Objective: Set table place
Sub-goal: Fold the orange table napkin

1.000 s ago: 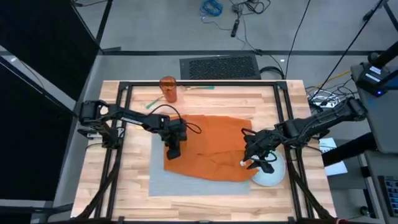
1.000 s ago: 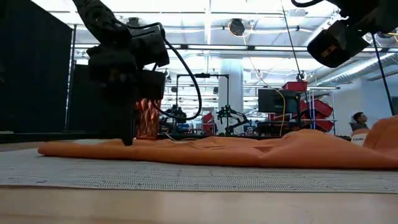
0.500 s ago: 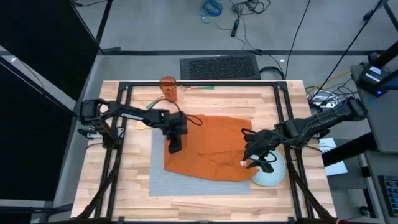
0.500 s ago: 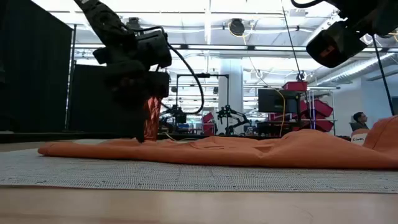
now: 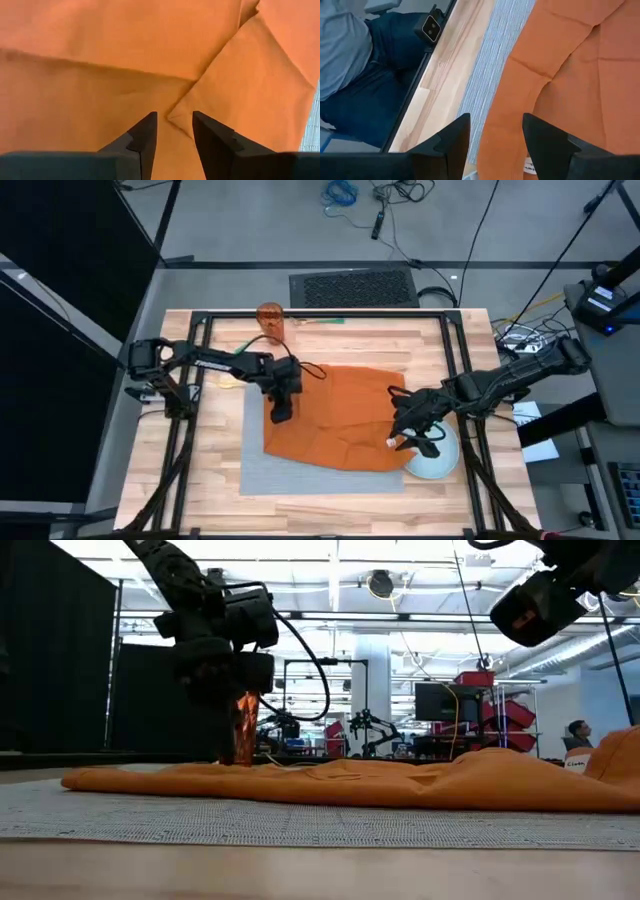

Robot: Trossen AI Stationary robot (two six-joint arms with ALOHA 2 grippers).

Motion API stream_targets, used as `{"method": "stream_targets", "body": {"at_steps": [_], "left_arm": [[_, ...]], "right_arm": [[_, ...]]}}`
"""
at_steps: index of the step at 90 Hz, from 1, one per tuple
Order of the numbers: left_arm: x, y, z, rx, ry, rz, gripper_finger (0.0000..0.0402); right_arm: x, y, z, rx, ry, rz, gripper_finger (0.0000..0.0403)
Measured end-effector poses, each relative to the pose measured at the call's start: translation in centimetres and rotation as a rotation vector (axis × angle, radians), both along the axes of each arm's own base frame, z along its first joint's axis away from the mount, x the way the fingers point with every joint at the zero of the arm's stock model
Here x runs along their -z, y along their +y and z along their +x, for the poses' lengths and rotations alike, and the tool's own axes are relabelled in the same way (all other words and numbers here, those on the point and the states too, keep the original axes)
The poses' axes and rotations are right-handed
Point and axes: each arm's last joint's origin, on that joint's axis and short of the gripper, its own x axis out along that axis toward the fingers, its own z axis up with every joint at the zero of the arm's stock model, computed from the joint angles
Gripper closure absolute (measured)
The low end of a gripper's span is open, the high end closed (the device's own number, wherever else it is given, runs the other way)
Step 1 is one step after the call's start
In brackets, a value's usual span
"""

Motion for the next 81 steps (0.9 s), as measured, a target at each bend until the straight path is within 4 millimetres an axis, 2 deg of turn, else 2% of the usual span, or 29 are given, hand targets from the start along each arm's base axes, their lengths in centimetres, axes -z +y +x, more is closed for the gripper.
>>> {"method": "stream_targets", "body": {"at_steps": [23,50,81], "left_arm": [[0.2,-0.1,0.1,0.024,-0.006,-0.022,0.0292],[2.1,-0.2,0.6,0.043,0.026,-0.091,0.0292],[2.0,-1.2,1.1,0.087,-0.002,-0.187,0.0292]], "right_arm": [[0.0,0.0,0.0,0.0,-0.003,0.002,0.0236],[-0.1,0.1,0.0,-0.004,-0.009,0.006,0.0236],[-0.1,0.1,0.0,-0.013,-0.016,-0.004,0.0236]]}}
